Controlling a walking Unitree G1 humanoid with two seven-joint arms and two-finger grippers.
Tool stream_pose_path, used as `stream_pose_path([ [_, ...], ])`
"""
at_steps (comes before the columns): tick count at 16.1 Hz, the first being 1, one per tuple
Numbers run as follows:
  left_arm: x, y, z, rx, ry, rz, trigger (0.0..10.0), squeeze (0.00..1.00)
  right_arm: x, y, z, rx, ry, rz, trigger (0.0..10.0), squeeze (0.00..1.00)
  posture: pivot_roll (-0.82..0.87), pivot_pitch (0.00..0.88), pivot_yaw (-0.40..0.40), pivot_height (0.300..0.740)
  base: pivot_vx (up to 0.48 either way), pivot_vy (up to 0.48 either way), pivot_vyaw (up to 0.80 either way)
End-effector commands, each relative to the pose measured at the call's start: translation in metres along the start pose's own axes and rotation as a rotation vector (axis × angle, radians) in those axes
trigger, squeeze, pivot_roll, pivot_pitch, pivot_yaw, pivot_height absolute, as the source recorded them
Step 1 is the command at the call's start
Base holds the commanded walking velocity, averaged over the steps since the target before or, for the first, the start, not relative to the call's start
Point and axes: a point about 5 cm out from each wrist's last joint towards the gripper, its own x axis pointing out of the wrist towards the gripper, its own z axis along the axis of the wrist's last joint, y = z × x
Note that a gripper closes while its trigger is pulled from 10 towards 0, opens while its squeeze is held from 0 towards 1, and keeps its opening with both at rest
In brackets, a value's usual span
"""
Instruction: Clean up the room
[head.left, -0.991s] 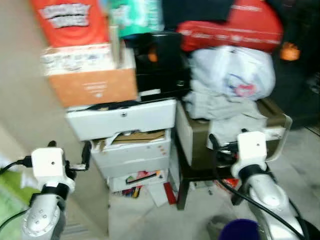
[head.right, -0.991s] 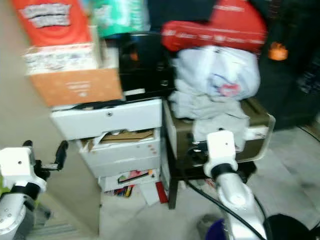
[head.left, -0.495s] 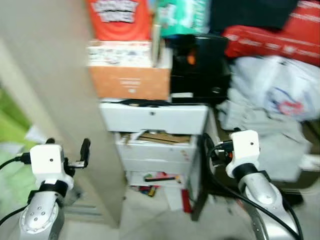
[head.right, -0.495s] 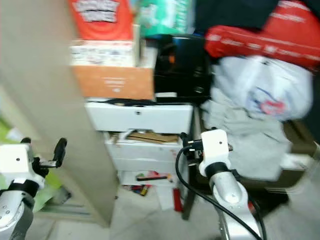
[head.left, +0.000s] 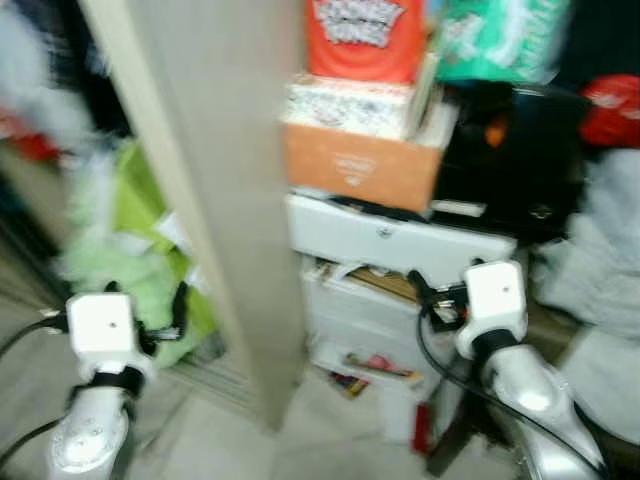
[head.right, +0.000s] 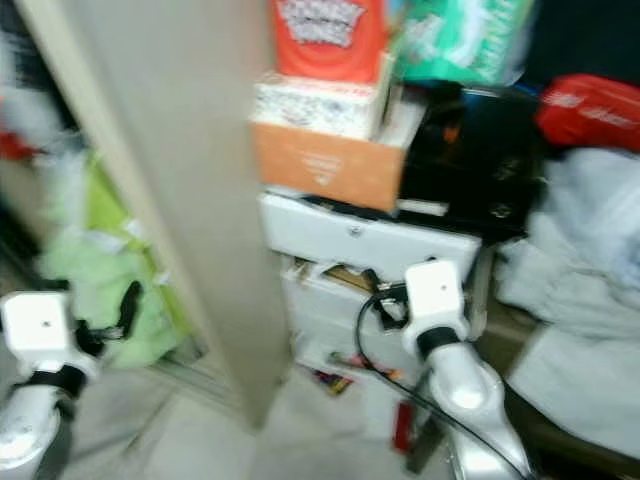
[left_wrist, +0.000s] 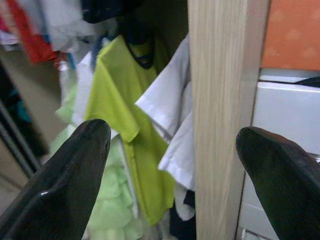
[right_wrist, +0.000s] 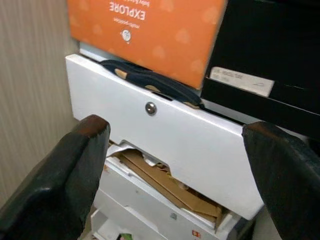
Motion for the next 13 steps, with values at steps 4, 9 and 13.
stream_pose_path([
  [4, 0.0011, 0.0033, 0.0022, 0.019, -0.007, 0.015, 10.0, 0.0, 0.0029, 0.0033, 0.0013, 0.005, -0.005, 0.018, 10.0, 0.0, -0.16, 0.0, 0.01, 0.74, 0.0, 0.0, 0.8],
  [9, 0.0033, 0.0057, 0.002, 0.04, -0.011, 0.051, 10.0, 0.0, 0.0048, 0.0065, 0.0024, 0.002, -0.014, 0.035, 10.0, 0.0, -0.16, 0.0, 0.01, 0.74, 0.0, 0.0, 0.8],
  [13, 0.0044, 0.006, 0.0019, 0.041, -0.012, 0.055, 10.0, 0.0, 0.0063, 0.0067, 0.0016, 0.006, -0.01, 0.035, 10.0, 0.0, -0.15, 0.0, 0.008, 0.74, 0.0, 0.0, 0.8],
])
